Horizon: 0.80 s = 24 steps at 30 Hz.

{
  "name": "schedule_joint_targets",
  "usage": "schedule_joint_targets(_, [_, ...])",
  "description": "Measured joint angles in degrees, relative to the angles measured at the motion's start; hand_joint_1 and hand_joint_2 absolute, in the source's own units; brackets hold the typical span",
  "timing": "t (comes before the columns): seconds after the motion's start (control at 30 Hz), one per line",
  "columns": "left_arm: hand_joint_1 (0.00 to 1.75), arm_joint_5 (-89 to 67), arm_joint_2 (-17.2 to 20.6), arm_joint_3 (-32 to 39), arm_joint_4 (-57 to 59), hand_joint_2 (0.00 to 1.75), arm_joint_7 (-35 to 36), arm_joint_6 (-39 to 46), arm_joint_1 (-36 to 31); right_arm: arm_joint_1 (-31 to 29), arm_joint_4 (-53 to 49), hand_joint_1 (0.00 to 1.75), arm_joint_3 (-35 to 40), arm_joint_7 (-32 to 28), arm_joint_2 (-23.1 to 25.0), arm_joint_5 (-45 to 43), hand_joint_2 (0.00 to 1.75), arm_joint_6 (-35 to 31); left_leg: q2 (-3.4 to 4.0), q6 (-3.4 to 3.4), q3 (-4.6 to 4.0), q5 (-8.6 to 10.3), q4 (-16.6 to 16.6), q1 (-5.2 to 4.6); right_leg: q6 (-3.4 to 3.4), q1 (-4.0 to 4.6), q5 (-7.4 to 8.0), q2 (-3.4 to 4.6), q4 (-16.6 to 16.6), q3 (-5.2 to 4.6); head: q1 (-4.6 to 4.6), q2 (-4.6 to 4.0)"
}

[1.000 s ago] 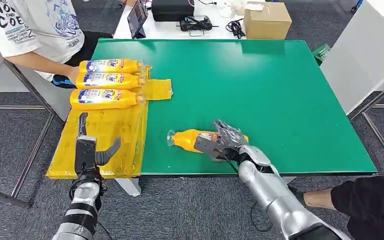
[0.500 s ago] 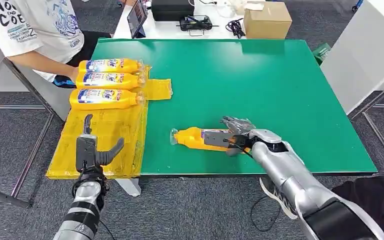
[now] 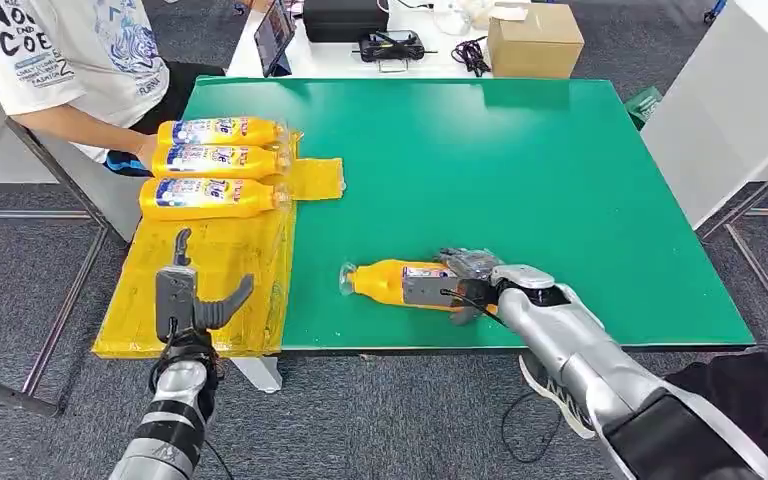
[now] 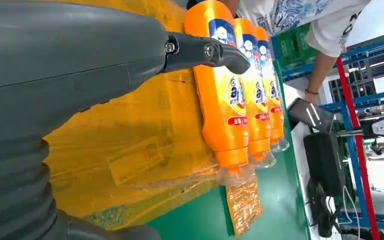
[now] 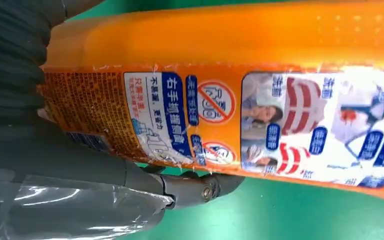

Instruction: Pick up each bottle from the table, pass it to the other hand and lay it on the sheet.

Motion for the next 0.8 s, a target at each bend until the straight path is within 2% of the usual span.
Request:
schedule_joint_targets(0.1, [0.00,0.6,-0.2,-0.4,0.5,1.75,-0.3,-0.1,-0.3,-0.8,0.7,0.02,1.7,0.0,0.2,-1.1,1.75,0.8,0.01,0.00,0.00,0.00,0.0,0.00,0.00,0.00,0.00,0.00,0.0,0.00,0.00,0.00])
schedule_joint_targets(0.13, [0.00,0.8,-0.2,-0.5,0.6,1.75,-0.4,-0.1,-0.4,-1.0,1.1,0.30,2.3,0.0,0.3,-1.4,1.75,0.9,0.01,0.00,0.01,0.00,0.0,0.00,0.00,0.00,0.00,0.00,0.0,0.00,0.00,0.00])
schedule_joint_targets(0.17, [0.00,0.9,-0.3,-0.5,0.7,1.75,-0.5,-0.1,-0.5,-1.3,1.4,0.70,2.8,0.0,0.5,-1.6,1.75,0.9,0.01,0.00,0.01,0.00,0.0,0.00,0.00,0.00,0.00,0.00,0.0,0.00,0.00,0.00])
schedule_joint_targets(0.2, [0.00,1.0,-0.4,-0.5,0.9,1.75,-0.5,-0.1,-0.6,-1.5,1.7,1.34,3.3,0.0,0.5,-1.6,1.75,0.9,0.02,0.00,0.01,0.00,0.0,0.00,0.00,0.00,0.00,0.01,0.0,0.00,0.00,0.00])
schedule_joint_targets(0.3, [0.00,1.1,-0.7,-0.6,1.2,1.75,-0.6,-0.2,-0.8,-2.0,2.4,1.75,4.5,0.0,0.8,-1.5,1.75,0.9,0.02,0.00,0.01,0.00,0.0,0.00,0.00,0.00,0.00,0.01,0.0,0.00,0.00,0.00])
schedule_joint_targets(0.33, [0.00,1.2,-0.7,-0.7,1.3,1.75,-0.6,-0.2,-0.8,-2.1,2.6,1.71,4.9,0.0,0.9,-1.4,1.75,0.9,0.02,0.00,0.01,0.00,0.0,0.00,0.00,0.00,0.00,0.01,0.0,0.01,-0.02,0.00])
schedule_joint_targets(0.5, [0.00,1.7,-0.8,-0.8,1.4,1.75,-0.7,-0.3,-0.8,-2.9,2.9,1.75,6.2,0.1,0.8,-1.2,1.75,0.3,0.06,0.00,0.02,0.00,0.0,0.01,0.00,0.01,0.00,0.02,0.0,0.00,0.02,0.00])
schedule_joint_targets(0.8, [0.00,1.8,-0.8,-0.9,1.2,1.75,-0.4,-0.7,-0.5,-2.8,2.2,1.75,7.0,1.9,0.3,-2.1,1.75,-4.3,0.01,0.00,0.00,0.00,0.0,0.00,0.00,0.01,0.00,0.00,0.0,0.00,0.00,0.00])
